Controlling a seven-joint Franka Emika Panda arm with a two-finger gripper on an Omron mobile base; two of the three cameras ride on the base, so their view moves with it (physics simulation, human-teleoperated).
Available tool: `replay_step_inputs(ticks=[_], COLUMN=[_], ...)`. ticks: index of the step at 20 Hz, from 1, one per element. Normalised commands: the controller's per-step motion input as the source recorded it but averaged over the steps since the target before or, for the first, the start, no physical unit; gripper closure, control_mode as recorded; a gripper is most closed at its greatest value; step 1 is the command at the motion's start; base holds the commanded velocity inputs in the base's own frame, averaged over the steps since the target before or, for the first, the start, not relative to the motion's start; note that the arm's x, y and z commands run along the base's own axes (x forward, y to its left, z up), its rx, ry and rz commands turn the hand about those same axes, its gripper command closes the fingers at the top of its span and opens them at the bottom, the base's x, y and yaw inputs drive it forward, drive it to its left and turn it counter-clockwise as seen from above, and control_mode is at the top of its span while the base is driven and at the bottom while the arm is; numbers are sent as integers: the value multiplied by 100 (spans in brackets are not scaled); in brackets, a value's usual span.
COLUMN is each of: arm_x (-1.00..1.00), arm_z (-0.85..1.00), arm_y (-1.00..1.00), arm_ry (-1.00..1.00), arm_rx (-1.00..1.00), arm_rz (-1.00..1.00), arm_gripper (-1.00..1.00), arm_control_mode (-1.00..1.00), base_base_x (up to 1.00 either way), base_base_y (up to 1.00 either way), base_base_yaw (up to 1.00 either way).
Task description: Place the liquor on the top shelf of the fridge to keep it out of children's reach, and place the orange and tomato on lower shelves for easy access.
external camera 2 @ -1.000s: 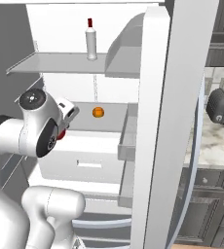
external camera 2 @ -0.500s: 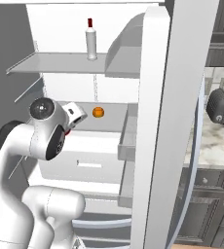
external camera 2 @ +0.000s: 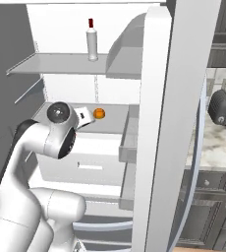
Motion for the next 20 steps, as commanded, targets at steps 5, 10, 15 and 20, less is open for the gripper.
replay_step_inputs(ticks=[5, 10, 15, 20], arm_x=[51, 58, 69, 72], arm_z=[-19, -24, -24, -21], arm_y=[0, 7, 1, 0], arm_ry=[0, 0, 3, 6], arm_rx=[16, 2, 0, 0], arm_rz=[-9, -9, -8, -4], arm_gripper=[100, 100, 100, 100], arm_control_mode=[-100, -100, -100, -100], base_base_x=[0, 0, 0, 0], base_base_y=[0, 0, 0, 0], base_base_yaw=[0, 0, 0, 0])
